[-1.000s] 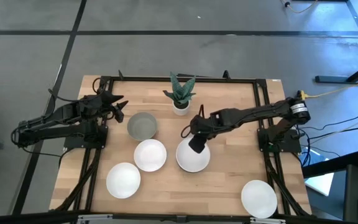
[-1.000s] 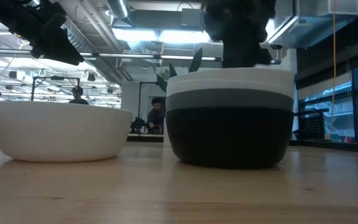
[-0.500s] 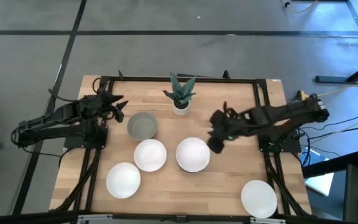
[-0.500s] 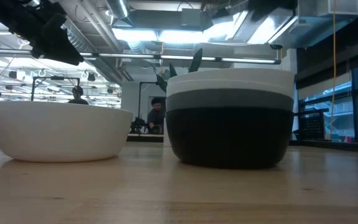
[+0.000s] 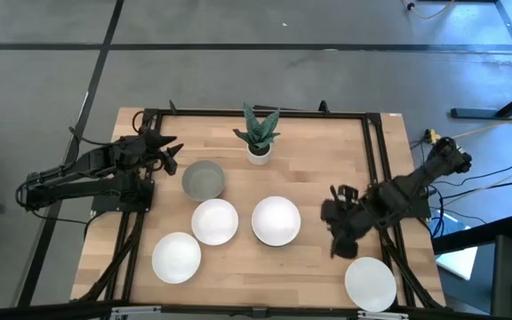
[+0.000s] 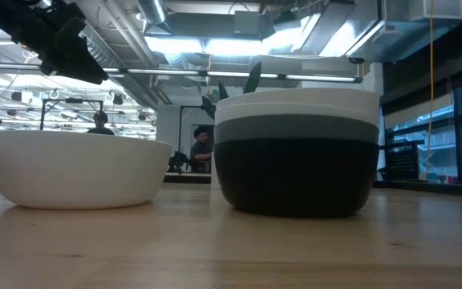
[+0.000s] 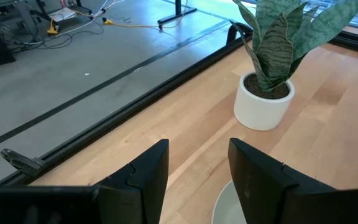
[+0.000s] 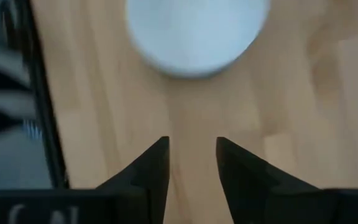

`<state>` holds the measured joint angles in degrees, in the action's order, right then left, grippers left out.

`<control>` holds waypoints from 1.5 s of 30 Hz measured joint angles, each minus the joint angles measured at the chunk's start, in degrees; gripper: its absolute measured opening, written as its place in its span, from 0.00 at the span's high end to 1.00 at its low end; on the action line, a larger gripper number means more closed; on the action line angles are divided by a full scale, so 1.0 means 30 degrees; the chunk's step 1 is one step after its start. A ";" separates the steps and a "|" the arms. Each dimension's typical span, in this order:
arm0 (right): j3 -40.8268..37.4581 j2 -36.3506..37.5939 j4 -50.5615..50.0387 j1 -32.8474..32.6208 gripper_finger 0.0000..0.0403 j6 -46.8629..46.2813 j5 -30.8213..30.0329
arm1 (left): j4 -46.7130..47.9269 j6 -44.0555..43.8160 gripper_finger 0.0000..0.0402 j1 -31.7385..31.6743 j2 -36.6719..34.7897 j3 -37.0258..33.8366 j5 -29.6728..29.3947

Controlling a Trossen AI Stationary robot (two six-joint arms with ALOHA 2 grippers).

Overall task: Nest bowls inside each other
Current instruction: Stack the white bowl on the other white bowl

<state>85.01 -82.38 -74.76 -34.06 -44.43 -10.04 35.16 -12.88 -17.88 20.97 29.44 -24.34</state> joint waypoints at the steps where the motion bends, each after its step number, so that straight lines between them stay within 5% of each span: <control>1: 0.0000 -0.0185 -0.0262 -0.0373 0.68 0.0104 0.0439 | 0.0000 -0.0002 0.60 -0.0003 0.0003 -0.0004 0.0000; 10: -0.0015 -0.2402 -0.2259 -0.3520 0.71 0.1854 0.5682 | 0.0000 -0.0123 0.60 0.0001 0.0007 -0.0004 0.0000; 20: -0.0022 -0.4844 -0.2083 -0.5671 0.72 0.0297 0.2017 | 0.0000 -0.0197 0.60 0.0004 0.0006 -0.0003 0.0000; 32: -0.3726 -0.5242 0.2153 -0.7735 0.72 -0.1167 0.4585 | 0.0000 -0.0629 0.60 -0.0003 0.0002 0.0001 0.0503; 45: -0.5668 -0.5242 0.3261 -0.7870 0.72 -0.1537 0.4742 | 0.0000 -0.0709 0.60 -0.0003 0.0005 -0.0004 0.0503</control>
<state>68.01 -98.10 -64.98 -57.67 -49.05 4.19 35.16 -15.00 -17.89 20.99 29.43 -22.83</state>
